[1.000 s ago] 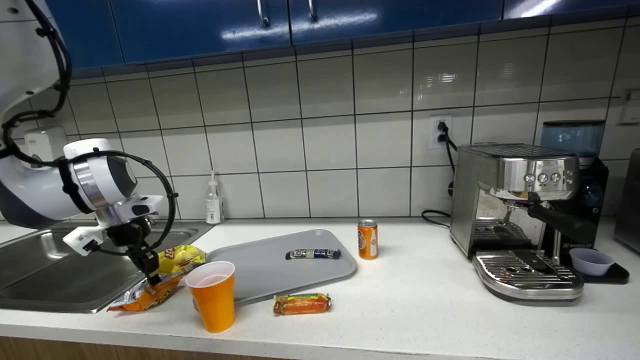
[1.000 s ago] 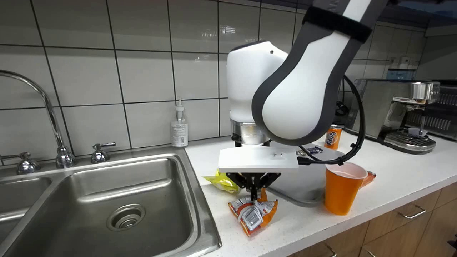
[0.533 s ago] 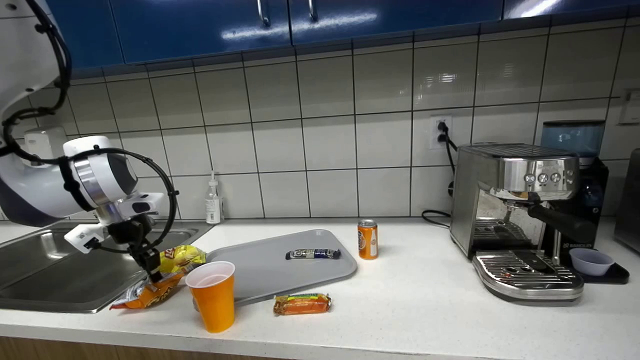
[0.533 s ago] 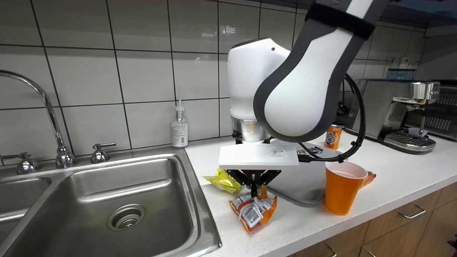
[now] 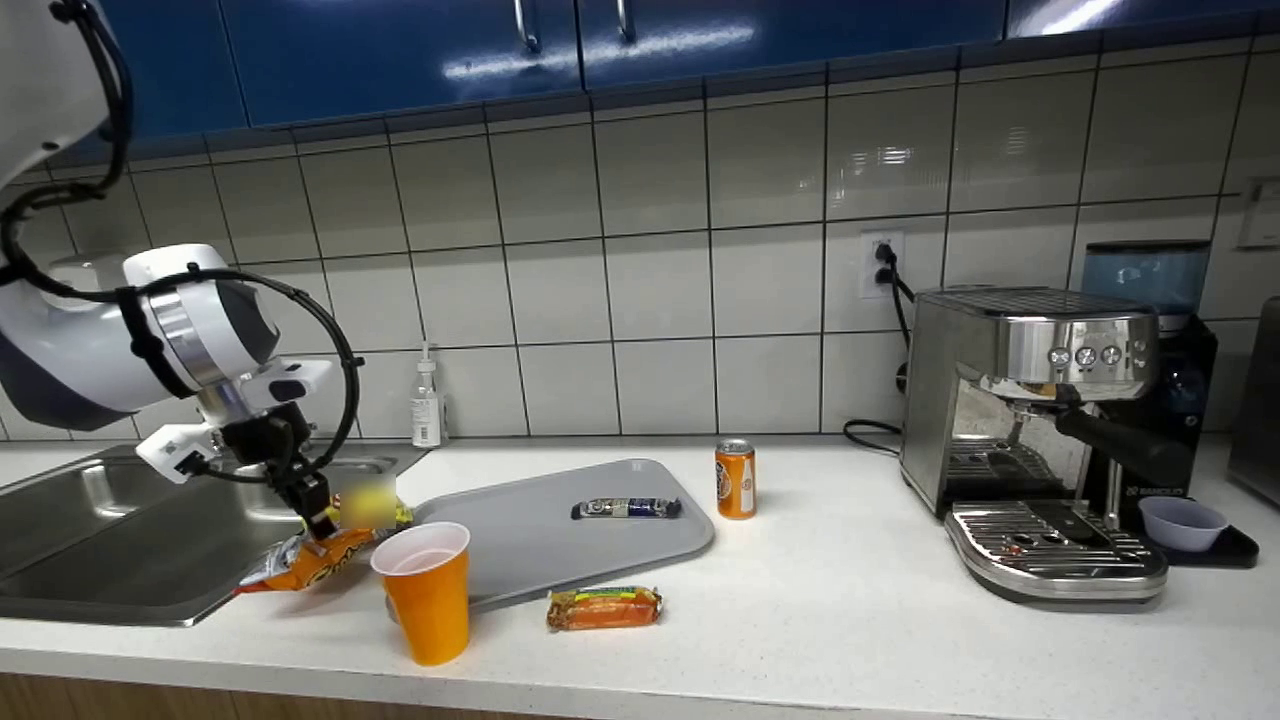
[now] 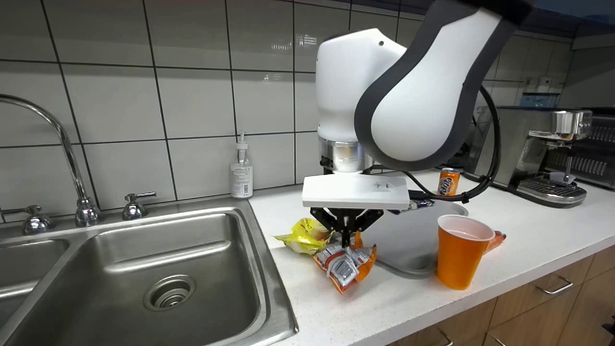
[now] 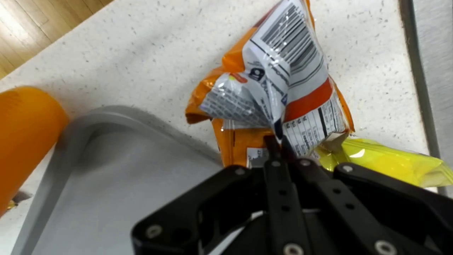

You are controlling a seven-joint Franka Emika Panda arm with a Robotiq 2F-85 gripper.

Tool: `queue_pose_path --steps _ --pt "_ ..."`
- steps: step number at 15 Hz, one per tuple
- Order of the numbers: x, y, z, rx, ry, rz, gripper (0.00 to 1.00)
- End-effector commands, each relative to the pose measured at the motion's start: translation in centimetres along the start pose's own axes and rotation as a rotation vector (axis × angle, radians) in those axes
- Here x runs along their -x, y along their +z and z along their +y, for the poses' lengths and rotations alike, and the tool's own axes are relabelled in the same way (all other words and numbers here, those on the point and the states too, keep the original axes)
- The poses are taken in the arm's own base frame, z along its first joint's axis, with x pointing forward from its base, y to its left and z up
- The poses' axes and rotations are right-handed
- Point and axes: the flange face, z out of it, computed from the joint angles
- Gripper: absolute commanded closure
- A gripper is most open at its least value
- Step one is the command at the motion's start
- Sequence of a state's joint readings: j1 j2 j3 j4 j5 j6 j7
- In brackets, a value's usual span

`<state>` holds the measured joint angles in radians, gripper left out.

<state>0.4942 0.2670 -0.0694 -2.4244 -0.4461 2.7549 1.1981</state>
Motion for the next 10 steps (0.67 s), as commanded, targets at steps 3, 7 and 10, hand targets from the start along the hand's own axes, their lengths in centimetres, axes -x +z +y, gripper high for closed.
queue_pose_path --steps 3,7,10 --pt "-1.2 -2.0 2.3 -0.001 0.025 0.035 1.00" --pt "-2.8 -2.2 3.5 -0.003 0.049 0.039 1.00" --pt "-4.0 -2.1 4.4 -0.002 0.070 0.039 1.00"
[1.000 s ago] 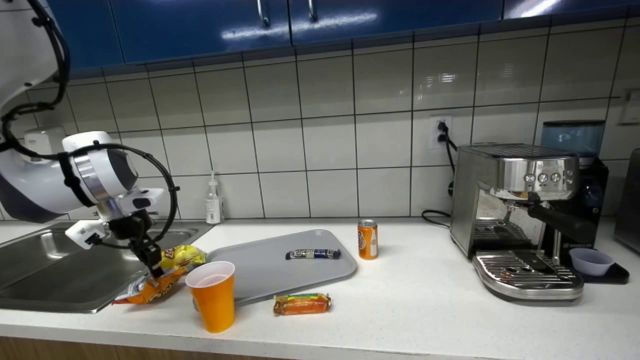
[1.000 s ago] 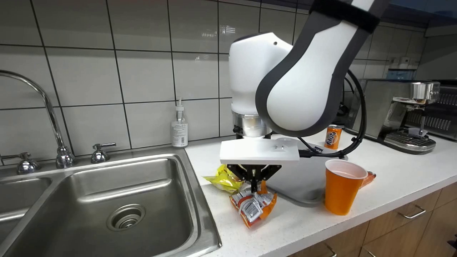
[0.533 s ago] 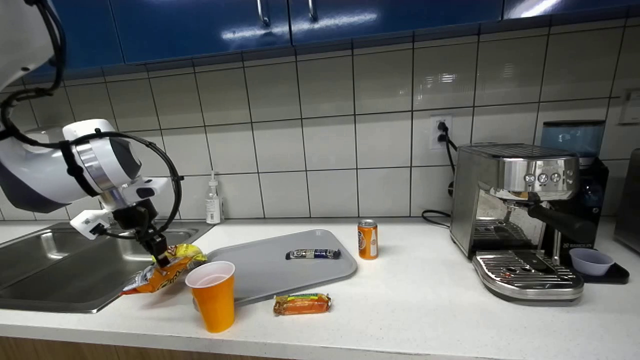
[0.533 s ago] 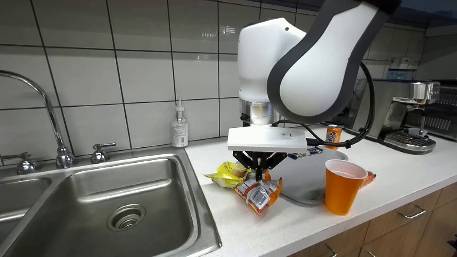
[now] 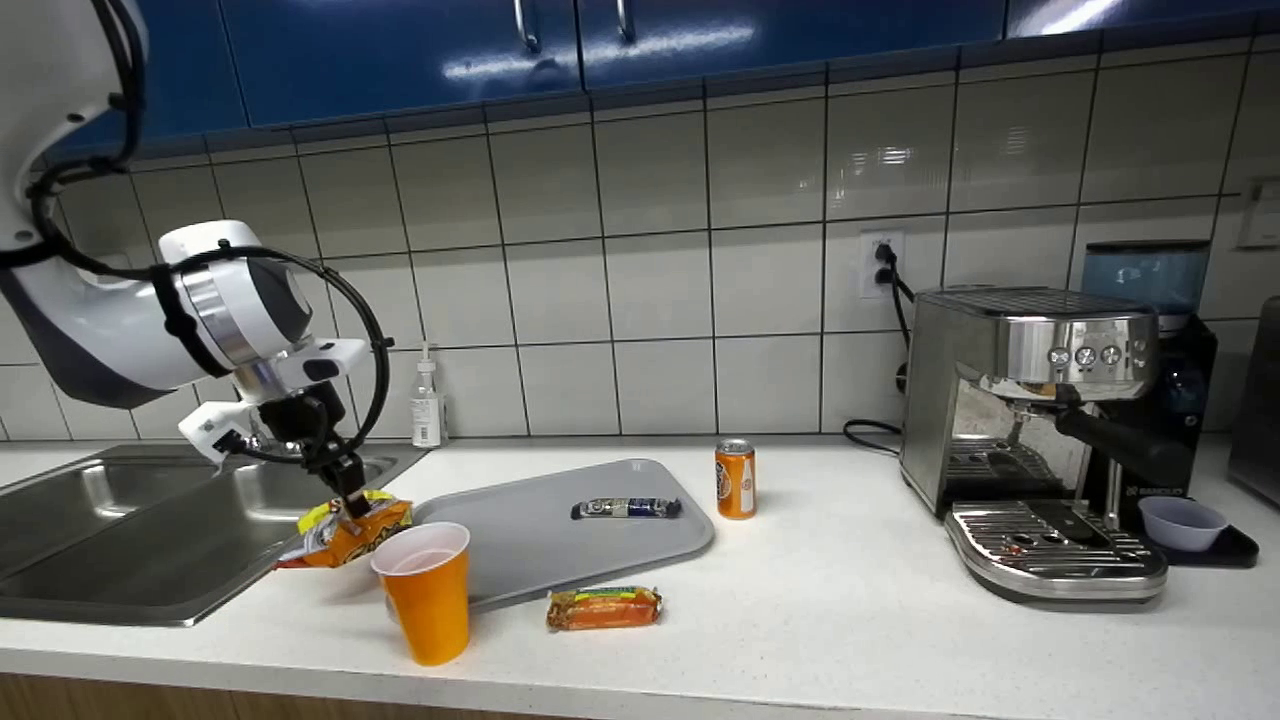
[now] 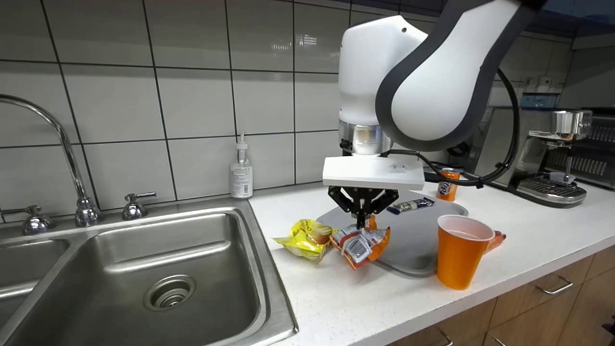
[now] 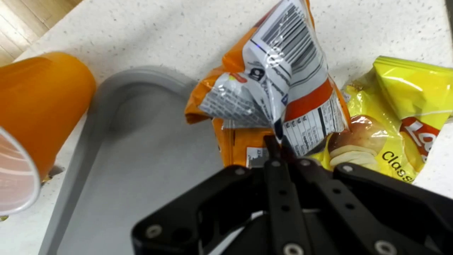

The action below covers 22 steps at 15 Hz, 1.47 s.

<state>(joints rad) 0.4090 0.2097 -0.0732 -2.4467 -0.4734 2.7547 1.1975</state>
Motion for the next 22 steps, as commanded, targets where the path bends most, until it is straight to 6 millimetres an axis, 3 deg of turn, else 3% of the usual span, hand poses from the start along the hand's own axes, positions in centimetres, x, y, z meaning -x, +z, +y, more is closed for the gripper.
queue_pose_path --steps 1,10,22 --pt "-1.5 -0.7 1.3 0.002 0.010 0.011 1.00" --pt "-5.2 0.2 2.7 0.004 0.052 0.016 1.00" --pt "-8.8 2.5 0.4 0.008 0.055 0.047 1.00"
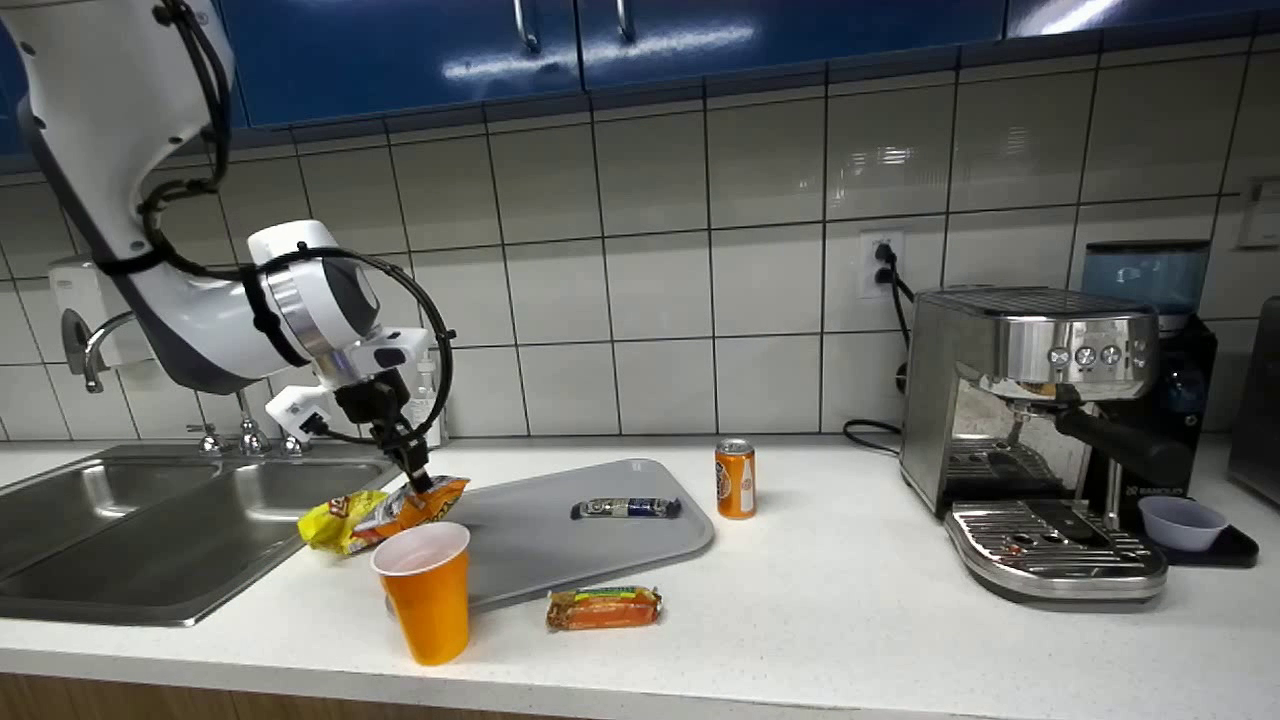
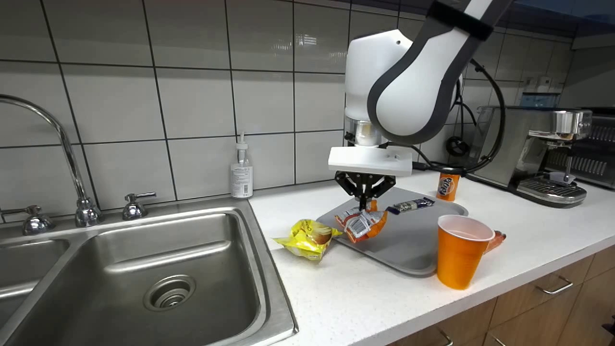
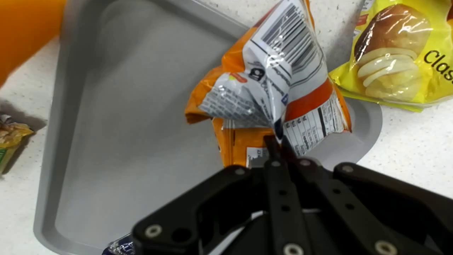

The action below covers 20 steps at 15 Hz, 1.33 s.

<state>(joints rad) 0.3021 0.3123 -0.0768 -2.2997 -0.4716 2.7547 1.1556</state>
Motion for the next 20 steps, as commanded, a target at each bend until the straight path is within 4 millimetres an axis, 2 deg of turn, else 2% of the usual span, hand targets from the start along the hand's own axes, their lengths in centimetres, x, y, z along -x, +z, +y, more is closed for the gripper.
queue_pose_path --steps 1,8,15,16,17,20 --pt "-1.9 1.1 -1.1 0.006 -0.014 0.014 1.00" --pt "-4.0 3.5 -2.6 0.017 -0.004 0.026 1.00" --pt "-4.6 5.1 -3.6 0.025 -0.004 0.024 1.00" --pt "-4.6 5.1 -3.6 0.025 -0.003 0.024 0.74" --pt "-4.7 5.1 -3.6 0.023 -0.001 0.024 0.73" --pt "-4.8 4.8 -3.4 0.019 0.000 0.025 0.52"
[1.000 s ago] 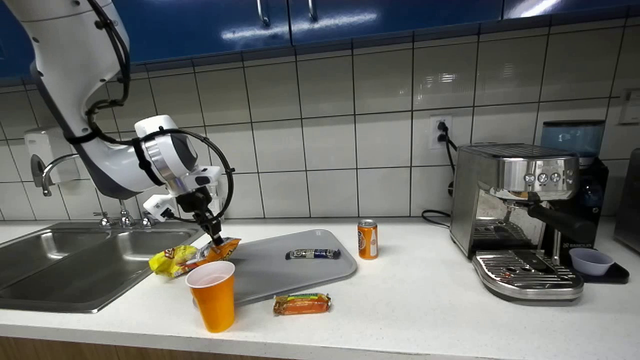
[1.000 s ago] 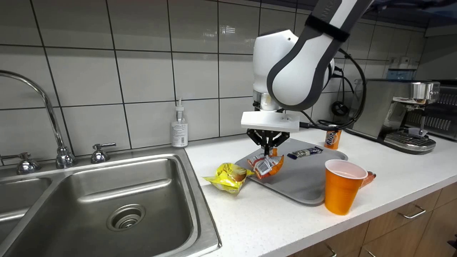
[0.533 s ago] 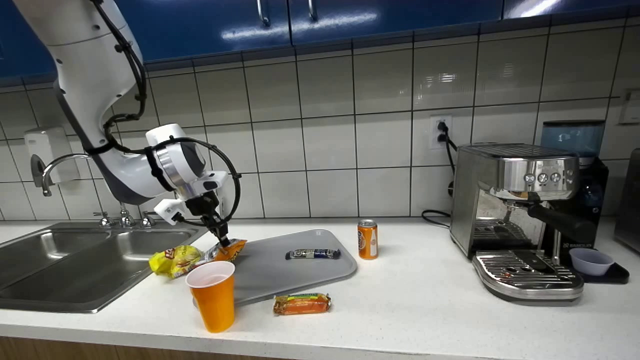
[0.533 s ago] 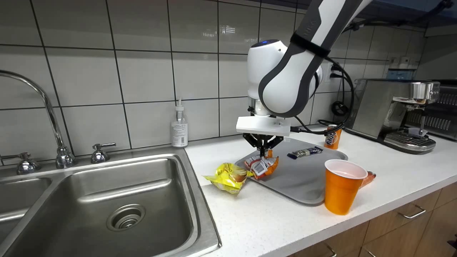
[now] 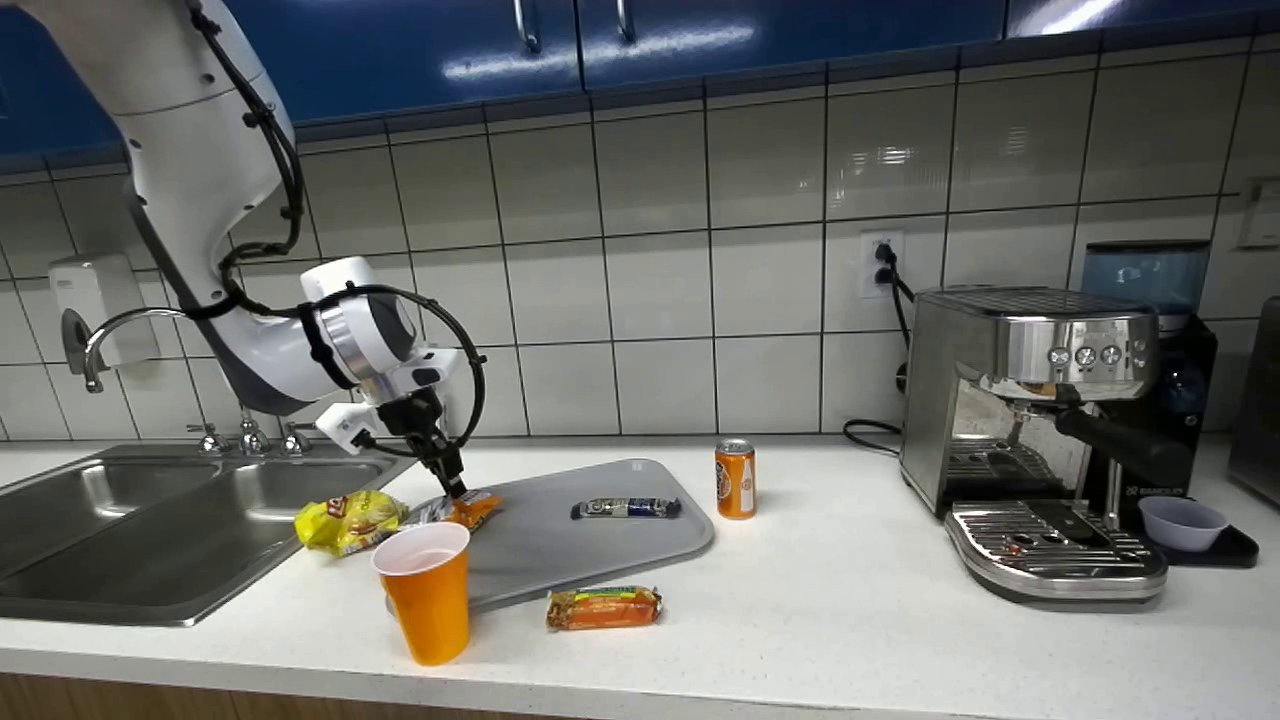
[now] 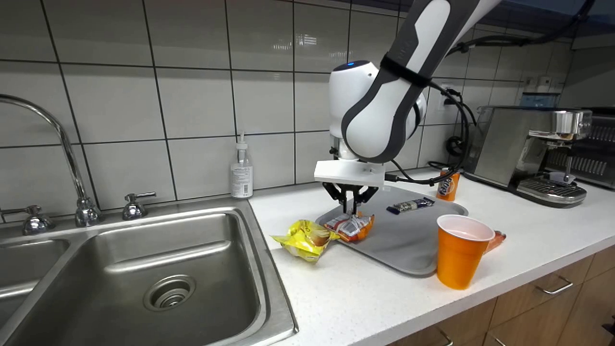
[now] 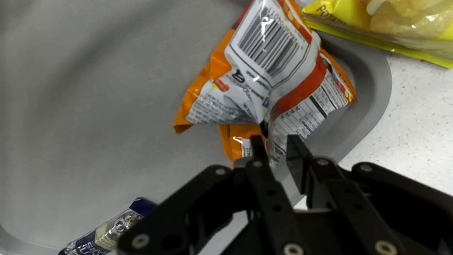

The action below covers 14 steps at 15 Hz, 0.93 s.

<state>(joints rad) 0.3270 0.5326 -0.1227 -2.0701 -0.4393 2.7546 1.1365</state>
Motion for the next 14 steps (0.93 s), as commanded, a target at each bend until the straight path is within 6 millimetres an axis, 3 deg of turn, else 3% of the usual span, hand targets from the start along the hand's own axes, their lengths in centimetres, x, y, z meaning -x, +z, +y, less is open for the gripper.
queue_pose_path --steps 1,7,14 --pt "-0.8 -0.5 -0.1 0.000 -0.012 0.003 0.45" --pt "-1.5 -1.5 1.2 -0.009 -0.011 0.011 0.01" --pt "-3.4 -2.5 3.7 -0.009 0.005 0.028 0.00"
